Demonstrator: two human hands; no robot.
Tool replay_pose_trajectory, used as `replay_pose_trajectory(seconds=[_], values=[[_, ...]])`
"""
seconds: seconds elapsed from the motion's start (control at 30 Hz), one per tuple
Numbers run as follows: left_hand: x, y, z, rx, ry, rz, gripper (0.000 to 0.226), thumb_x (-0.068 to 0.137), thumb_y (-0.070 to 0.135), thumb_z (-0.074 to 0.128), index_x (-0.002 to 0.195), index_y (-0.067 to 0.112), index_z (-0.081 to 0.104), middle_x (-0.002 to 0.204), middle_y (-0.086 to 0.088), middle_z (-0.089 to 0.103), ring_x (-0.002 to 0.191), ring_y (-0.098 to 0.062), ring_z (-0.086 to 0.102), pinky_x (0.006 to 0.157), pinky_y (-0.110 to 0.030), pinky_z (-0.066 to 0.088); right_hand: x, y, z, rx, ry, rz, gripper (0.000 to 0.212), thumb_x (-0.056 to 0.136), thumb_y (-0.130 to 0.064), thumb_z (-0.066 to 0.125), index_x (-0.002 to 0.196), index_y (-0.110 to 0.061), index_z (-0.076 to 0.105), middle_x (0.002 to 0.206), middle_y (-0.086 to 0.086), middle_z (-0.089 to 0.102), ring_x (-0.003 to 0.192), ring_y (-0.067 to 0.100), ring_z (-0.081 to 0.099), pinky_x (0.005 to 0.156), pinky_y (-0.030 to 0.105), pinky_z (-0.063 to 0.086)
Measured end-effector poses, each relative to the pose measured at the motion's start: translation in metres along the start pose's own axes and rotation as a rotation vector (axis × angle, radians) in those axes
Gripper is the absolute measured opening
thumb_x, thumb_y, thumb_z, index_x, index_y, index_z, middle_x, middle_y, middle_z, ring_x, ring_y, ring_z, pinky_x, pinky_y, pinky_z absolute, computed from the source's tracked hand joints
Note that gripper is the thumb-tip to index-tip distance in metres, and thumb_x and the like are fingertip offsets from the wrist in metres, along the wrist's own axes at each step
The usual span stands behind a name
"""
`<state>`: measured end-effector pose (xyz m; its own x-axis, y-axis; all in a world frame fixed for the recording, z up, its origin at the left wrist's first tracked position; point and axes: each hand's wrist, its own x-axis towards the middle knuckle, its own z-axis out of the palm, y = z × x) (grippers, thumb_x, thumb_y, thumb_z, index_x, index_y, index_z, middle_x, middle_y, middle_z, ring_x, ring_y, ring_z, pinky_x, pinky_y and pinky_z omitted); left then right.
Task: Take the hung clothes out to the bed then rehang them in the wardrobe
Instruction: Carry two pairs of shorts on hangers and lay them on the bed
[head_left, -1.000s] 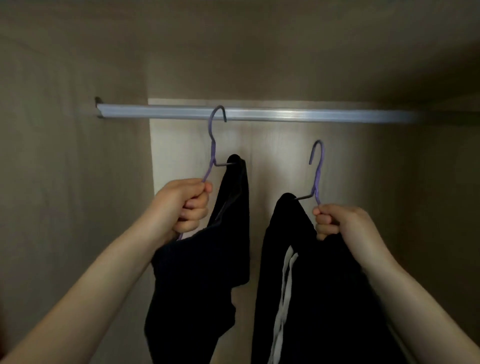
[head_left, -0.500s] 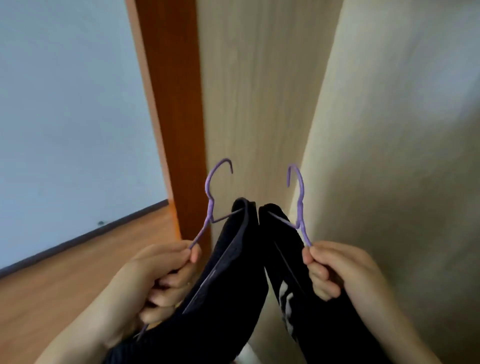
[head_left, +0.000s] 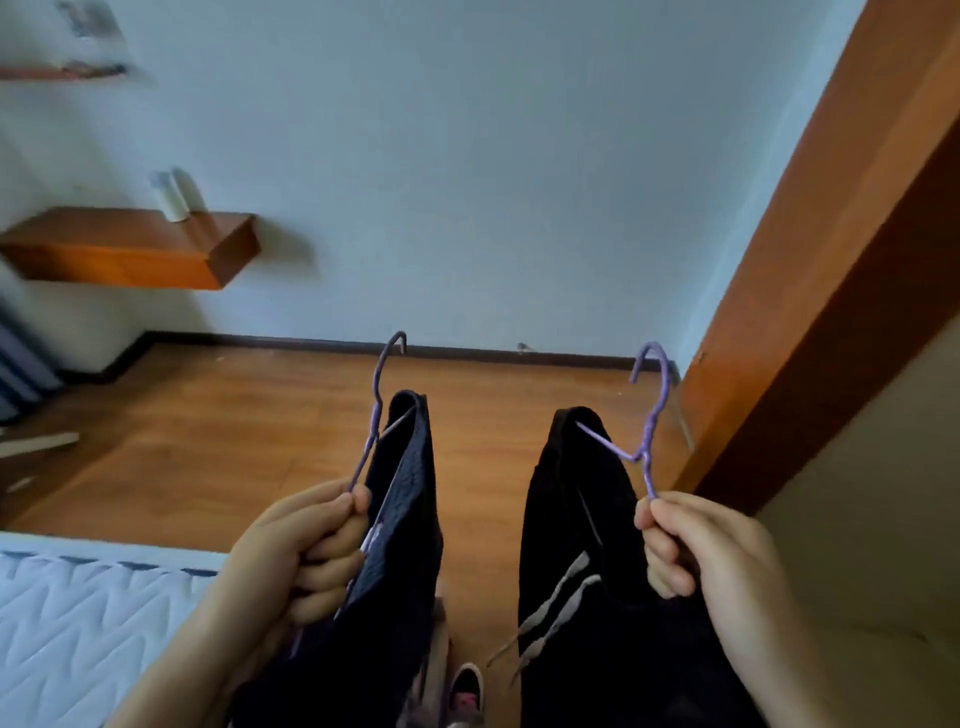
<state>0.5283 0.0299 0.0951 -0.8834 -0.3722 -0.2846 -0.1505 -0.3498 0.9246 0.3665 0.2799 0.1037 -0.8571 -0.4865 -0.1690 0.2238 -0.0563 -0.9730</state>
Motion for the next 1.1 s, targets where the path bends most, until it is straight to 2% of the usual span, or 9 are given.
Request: replay_pose_trajectory(seconds=[0.1,0.23,0.6,0.87,1.1], values=[[0.027,-0.001,-0.028,-0.128,0.14,-0.012,0.017,0.094,0.011,0.039,0.08,0.01,0.048,0.053,0.004,0.02,0.035,-0.002,0.014,0.04,-0.004,0.012,0.053,0.007,0.024,-0.054,-0.043,-0.016,0.025,0.094,0.003,0.044,0.074,0.011,0.056,0.05,0.007,0.041,0.037,0.014,0.032,0.041,0.027,0.026],[0.093,-0.018,-0.071,-0.146,0.317,-0.055,0.023,0.098,0.012,0.035,0.08,0.01,0.049,0.051,0.004,0.021,0.033,-0.003,0.014,0.042,-0.003,0.015,0.134,0.017,0.06,-0.123,-0.072,-0.047,0.026,0.093,0.005,0.045,0.069,0.01,0.055,0.05,0.007,0.041,0.038,0.015,0.031,0.042,0.028,0.024],[0.237,0.045,-0.165,-0.233,0.519,0.039,0.025,0.099,0.013,0.035,0.079,0.01,0.049,0.051,0.003,0.022,0.033,-0.003,0.015,0.039,-0.003,0.018,0.353,-0.007,0.148,-0.164,-0.181,-0.052,0.024,0.092,0.006,0.046,0.071,0.012,0.056,0.049,0.008,0.041,0.037,0.015,0.03,0.039,0.024,0.025],[0.37,0.065,-0.202,-0.212,0.882,0.02,0.027,0.1,0.008,0.033,0.076,0.007,0.046,0.048,0.006,0.022,0.034,-0.004,0.014,0.038,-0.005,0.014,0.55,-0.011,0.215,-0.316,-0.519,-0.099,0.025,0.09,0.002,0.049,0.067,0.008,0.054,0.05,0.009,0.037,0.044,0.018,0.03,0.046,0.029,0.024],[0.426,0.113,-0.233,-0.233,1.243,-0.004,0.029,0.099,0.006,0.033,0.073,0.008,0.046,0.043,0.008,0.025,0.03,-0.003,0.017,0.036,-0.005,0.015,0.692,-0.02,0.326,-0.409,-0.895,-0.087,0.03,0.092,-0.002,0.05,0.063,0.003,0.055,0.052,0.01,0.04,0.046,0.019,0.032,0.044,0.028,0.025]])
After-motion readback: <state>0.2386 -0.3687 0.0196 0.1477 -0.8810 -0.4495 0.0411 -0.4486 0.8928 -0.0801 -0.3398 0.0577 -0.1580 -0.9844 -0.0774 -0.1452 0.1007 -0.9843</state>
